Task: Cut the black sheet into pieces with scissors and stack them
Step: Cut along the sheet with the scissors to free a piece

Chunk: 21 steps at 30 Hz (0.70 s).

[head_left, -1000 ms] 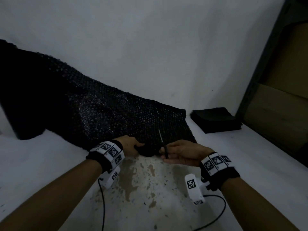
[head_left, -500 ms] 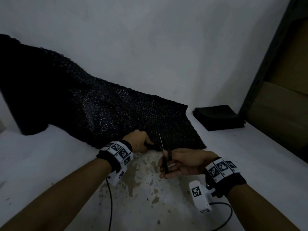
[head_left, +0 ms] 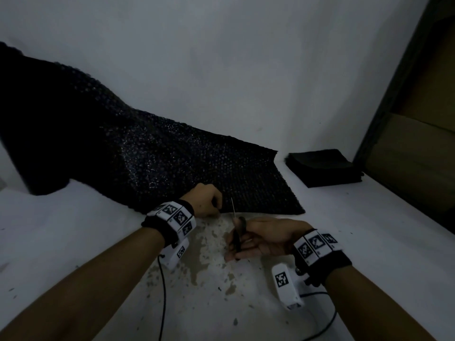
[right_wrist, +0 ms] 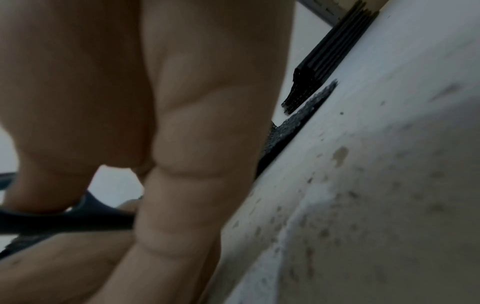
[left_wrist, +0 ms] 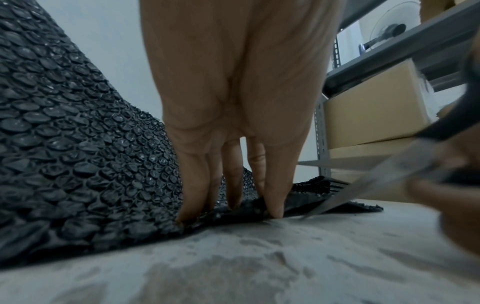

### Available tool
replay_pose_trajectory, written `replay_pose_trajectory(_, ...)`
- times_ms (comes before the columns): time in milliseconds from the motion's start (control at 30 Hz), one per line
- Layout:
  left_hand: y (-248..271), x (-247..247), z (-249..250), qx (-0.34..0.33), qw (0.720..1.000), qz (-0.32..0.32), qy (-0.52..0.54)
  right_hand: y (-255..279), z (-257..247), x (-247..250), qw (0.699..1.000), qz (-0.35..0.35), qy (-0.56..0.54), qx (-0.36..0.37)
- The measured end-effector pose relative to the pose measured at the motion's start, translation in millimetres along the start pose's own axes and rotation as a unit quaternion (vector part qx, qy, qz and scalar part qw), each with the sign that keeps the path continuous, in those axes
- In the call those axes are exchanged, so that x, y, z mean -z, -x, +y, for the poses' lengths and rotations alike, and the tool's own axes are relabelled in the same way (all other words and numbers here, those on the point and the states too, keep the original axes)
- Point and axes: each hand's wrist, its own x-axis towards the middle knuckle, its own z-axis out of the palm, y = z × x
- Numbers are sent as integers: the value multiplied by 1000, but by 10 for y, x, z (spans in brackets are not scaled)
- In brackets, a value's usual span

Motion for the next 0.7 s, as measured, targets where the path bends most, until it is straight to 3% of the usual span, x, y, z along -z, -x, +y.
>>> replay_pose_trajectory(233, 16, 10, -25, -16, 1000, -4, 17, -158, 11, 18, 999, 43, -9, 22)
replay_pose_trajectory(700, 36, 21, -64, -26, 999, -4, 25, -185, -17, 32, 998, 42, -25, 44)
